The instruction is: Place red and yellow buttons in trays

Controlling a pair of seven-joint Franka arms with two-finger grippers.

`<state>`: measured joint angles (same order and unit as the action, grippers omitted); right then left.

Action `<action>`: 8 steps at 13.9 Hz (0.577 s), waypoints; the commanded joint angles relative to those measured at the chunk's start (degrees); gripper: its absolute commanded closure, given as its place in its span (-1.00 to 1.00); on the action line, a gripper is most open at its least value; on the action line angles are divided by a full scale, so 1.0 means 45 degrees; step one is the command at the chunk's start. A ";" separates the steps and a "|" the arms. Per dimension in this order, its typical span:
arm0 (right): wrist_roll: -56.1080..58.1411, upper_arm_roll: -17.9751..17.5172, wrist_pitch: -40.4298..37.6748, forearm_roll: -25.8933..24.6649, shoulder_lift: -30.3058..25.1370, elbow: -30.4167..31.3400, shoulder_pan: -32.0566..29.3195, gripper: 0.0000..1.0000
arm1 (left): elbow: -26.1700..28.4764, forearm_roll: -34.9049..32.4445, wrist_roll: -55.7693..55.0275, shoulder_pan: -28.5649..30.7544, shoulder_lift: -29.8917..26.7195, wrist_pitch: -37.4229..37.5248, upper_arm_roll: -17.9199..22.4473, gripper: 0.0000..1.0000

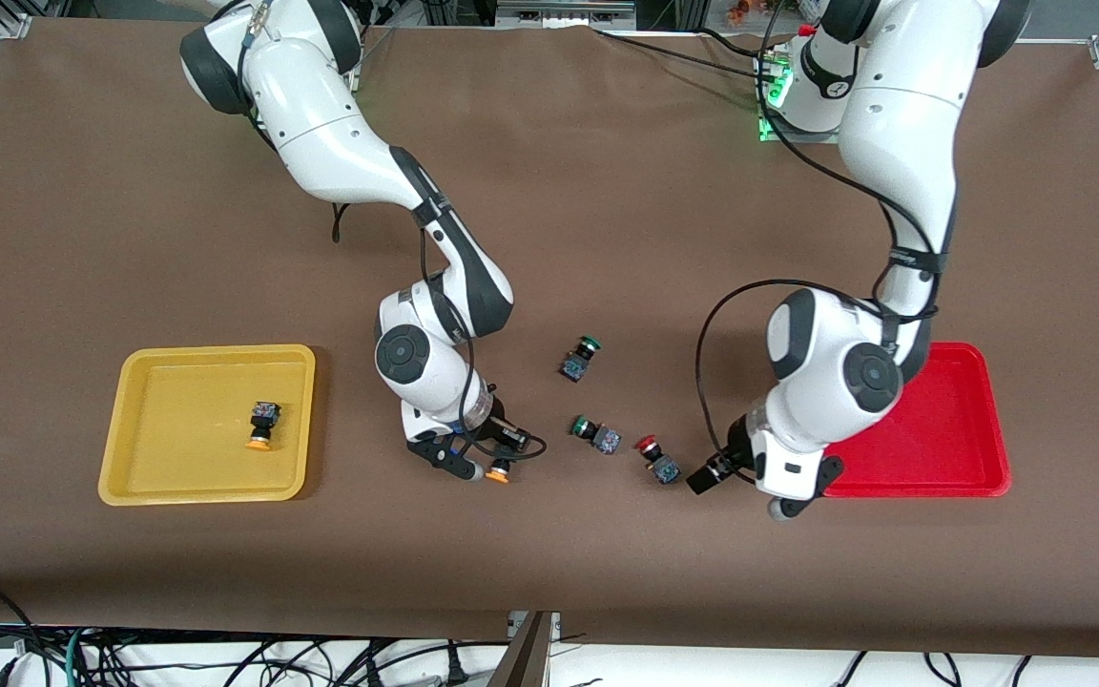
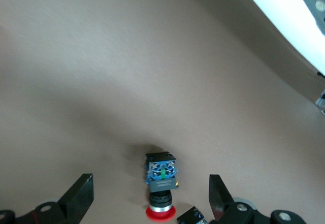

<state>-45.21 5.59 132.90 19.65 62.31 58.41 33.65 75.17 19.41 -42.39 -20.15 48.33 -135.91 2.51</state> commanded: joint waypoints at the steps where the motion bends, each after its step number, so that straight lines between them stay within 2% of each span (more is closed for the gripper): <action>1: 0.1328 0.0299 -0.2337 -0.0205 -0.1283 0.0048 -0.0464 0.64 | 0.0133 0.0297 -0.0111 -0.0736 0.0566 -0.0870 0.0125 -1.00; 4: 0.3457 0.0670 -0.4430 -0.0205 -0.2300 0.0553 -0.1187 0.64 | 0.0133 0.0238 -0.0034 -0.0933 0.0899 -0.0988 0.0164 -1.00; 8: 0.7243 0.2465 -0.5333 -0.0128 -0.3356 0.2366 -0.1306 0.64 | 0.0152 0.0219 0.0065 -0.1011 0.1309 -0.2002 0.0164 -1.00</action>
<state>-20.14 14.06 109.12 19.49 51.06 61.74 27.29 76.06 19.41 -42.75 -24.05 53.14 -142.53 2.72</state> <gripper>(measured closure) 0.564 0.000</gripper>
